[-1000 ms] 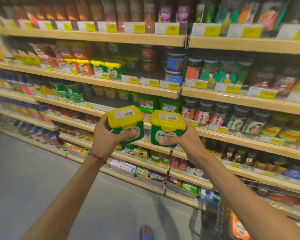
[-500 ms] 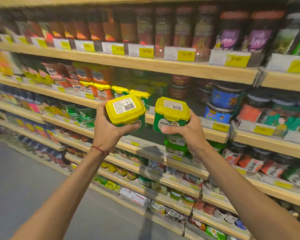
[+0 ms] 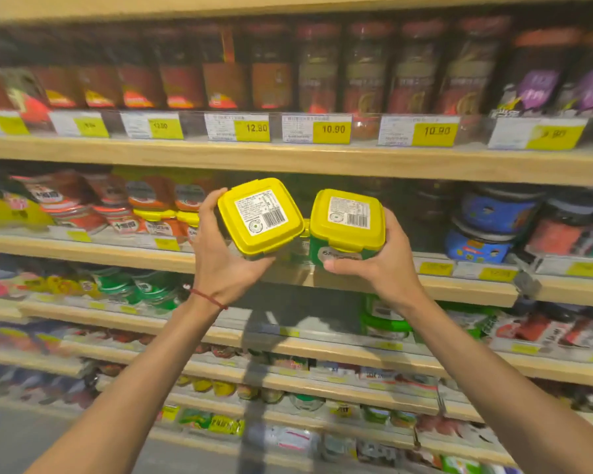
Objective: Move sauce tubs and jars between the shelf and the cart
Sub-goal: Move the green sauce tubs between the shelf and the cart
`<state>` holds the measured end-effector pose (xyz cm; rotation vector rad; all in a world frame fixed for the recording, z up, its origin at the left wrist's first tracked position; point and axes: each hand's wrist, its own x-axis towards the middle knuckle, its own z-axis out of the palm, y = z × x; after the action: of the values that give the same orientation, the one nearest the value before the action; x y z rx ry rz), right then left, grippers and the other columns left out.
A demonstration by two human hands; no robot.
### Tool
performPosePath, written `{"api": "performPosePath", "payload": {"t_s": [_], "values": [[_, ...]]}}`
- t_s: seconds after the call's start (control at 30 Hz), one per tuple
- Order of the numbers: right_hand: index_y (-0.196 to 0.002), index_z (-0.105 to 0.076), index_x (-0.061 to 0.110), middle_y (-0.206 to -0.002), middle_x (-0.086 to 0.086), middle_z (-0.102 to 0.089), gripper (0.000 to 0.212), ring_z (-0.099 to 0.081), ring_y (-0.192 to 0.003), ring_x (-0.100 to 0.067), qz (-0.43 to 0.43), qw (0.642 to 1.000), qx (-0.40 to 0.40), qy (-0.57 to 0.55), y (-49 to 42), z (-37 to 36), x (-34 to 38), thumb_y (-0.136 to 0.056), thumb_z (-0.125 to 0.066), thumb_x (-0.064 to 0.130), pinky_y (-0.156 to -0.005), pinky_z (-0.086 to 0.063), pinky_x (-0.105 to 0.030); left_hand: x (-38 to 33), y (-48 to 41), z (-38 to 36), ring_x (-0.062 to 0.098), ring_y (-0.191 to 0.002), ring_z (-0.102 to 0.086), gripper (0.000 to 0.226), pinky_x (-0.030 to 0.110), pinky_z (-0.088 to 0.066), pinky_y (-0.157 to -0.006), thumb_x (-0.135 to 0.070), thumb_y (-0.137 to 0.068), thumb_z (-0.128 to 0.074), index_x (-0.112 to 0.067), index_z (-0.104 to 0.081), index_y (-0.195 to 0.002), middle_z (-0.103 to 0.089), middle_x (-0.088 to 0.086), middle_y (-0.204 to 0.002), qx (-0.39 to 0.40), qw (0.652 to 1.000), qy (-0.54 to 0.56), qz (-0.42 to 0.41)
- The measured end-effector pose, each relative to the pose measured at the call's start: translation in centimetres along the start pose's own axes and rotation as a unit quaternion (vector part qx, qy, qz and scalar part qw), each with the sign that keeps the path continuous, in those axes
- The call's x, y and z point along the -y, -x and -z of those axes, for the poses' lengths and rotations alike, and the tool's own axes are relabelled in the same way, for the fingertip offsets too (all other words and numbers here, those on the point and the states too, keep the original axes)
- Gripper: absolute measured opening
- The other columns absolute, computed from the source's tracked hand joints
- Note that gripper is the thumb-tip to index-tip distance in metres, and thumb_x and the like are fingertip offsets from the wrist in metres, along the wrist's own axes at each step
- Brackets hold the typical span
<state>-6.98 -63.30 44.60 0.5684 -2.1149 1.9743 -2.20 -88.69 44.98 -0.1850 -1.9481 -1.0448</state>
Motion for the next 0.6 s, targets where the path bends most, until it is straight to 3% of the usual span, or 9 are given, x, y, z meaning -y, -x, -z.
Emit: {"api": "performPosePath", "payload": {"t_s": [0.2,0.3,0.43,0.6], "values": [[-0.139,-0.049,0.021,-0.130,0.005,-0.070,0.114,-0.068,-0.122,-0.017,0.010,0.998,-0.057,0.039,1.0,-3.4,0.9,-0.041,-0.105,0.034,-0.101,-0.057,-0.057,3.0,-3.3,1.2,0.013,-0.119,-0.059,0.105,0.032,-0.049,-0.102,-0.029,-0.056,-0.096,-0.006,-0.039,-0.142,-0.057,-0.005,-0.127,0.062,0.997,0.032,-0.016],[-0.137,-0.050,0.023,-0.126,0.011,-0.070,0.111,-0.068,-0.119,-0.010,0.012,0.995,-0.071,0.065,1.4,-4.4,1.3,-0.043,-0.108,0.024,-0.103,-0.057,-0.046,4.0,-4.0,1.0,0.016,-0.119,-0.059,0.108,0.034,-0.049,-0.103,-0.036,-0.055,-0.099,-0.009,-0.040,-0.142,-0.059,-0.003,-0.126,0.070,0.996,0.053,0.005],[-0.136,-0.049,0.022,-0.127,0.010,-0.069,0.107,-0.068,-0.118,-0.007,0.016,0.995,-0.071,0.072,1.5,-5.3,1.6,-0.045,-0.104,0.010,-0.101,-0.057,-0.033,4.9,-4.7,0.7,0.017,-0.110,-0.060,0.101,0.024,-0.049,-0.095,-0.043,-0.054,-0.098,-0.010,-0.043,-0.131,-0.060,-0.001,-0.117,0.079,0.995,0.055,0.038],[-0.133,-0.051,0.025,-0.122,0.012,-0.072,0.103,-0.069,-0.118,-0.008,0.006,0.996,-0.068,0.052,1.1,-5.7,2.0,-0.044,-0.101,0.016,-0.097,-0.059,-0.032,5.6,-5.7,-0.1,0.025,-0.099,-0.065,0.085,0.046,-0.057,-0.084,-0.049,-0.053,-0.095,-0.014,-0.041,-0.108,-0.063,0.009,-0.106,0.067,0.989,0.075,0.107]]}}
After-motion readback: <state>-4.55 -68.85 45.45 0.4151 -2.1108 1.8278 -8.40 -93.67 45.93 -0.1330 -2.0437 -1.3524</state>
